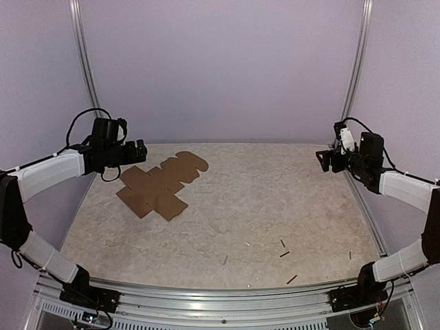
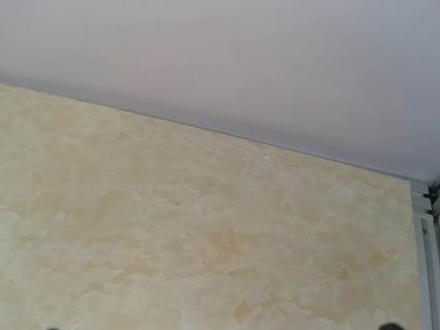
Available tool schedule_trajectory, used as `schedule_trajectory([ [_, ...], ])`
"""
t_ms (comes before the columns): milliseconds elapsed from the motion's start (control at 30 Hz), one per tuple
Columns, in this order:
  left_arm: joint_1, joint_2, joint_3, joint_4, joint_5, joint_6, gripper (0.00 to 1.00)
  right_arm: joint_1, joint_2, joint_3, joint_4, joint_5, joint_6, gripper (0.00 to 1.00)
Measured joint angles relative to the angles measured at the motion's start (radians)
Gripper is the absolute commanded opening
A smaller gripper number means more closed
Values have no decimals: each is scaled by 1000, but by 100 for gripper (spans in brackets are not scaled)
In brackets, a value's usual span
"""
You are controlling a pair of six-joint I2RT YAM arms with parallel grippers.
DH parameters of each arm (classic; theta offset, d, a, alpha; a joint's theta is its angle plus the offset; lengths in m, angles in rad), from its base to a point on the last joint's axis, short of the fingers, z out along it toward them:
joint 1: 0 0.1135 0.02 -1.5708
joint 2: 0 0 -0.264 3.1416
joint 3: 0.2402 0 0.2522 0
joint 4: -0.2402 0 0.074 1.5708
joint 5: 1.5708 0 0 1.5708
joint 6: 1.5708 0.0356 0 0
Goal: Fold the paper box
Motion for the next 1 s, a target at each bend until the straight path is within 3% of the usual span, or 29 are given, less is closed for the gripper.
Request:
schedule_trajectory([
  [233, 110, 45, 13, -15, 77, -69, 97, -5, 0, -4, -7, -148, -129, 98],
  [433, 158, 190, 80, -60, 150, -96, 86, 36, 28, 9, -60, -274, -193, 95],
  [667, 117, 358, 145, -68, 243, -88, 82, 174, 104, 64, -119, -293, -251, 92],
  [800, 53, 423, 193, -79, 262, -71, 76, 185, 119, 65, -139, -300, -269, 91],
  [1000, -6, 550, 302, -93, 296, -60, 75, 185, 122, 65, -152, -307, -275, 91],
])
